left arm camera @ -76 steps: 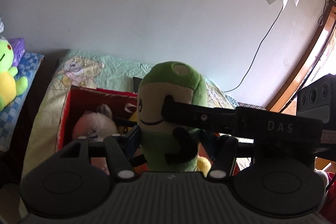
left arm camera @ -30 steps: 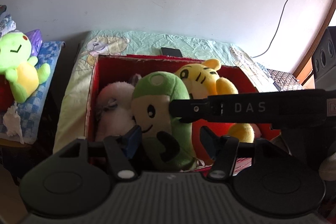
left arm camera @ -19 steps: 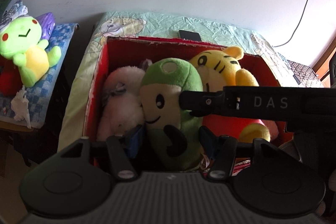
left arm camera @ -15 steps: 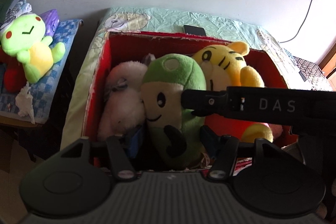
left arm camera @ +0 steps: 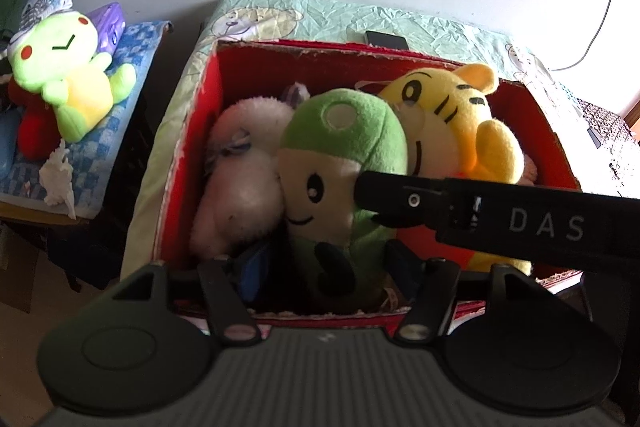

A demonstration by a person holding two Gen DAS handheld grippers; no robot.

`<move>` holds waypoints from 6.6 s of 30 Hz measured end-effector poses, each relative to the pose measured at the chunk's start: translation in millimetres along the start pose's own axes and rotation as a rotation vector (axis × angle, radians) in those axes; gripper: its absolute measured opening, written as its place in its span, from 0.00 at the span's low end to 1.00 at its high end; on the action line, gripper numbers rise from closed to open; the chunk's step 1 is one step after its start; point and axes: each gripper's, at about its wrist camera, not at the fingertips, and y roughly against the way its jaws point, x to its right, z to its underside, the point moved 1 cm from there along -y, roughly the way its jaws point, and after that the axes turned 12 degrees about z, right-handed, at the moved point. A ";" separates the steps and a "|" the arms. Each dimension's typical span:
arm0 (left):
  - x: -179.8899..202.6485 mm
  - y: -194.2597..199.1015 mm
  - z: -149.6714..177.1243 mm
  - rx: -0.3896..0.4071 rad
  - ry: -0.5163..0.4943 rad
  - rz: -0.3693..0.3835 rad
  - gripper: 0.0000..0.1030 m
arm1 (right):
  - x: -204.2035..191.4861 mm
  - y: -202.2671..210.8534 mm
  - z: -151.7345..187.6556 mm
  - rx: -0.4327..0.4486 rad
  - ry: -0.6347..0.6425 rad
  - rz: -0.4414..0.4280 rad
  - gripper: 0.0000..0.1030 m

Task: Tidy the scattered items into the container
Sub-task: 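Lower the green plush into the box beside the white bunny, then open the right gripper to release the green plush, then raise the open right gripper out of the box, then move the right gripper to the white bunny with blue bow on the sheet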

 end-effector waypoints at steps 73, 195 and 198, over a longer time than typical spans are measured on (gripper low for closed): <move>0.5 8.7 -14.1 -0.015 -0.034 0.041 0.62 | -28.4 15.8 -10.7 0.055 0.150 0.275 0.21; 34.9 24.0 -3.0 0.061 0.014 -0.303 0.83 | 55.1 86.9 9.9 0.055 -0.003 0.209 0.31; 44.5 32.8 -2.3 0.082 0.045 -0.317 0.82 | 68.6 93.5 4.8 0.045 0.002 0.172 0.31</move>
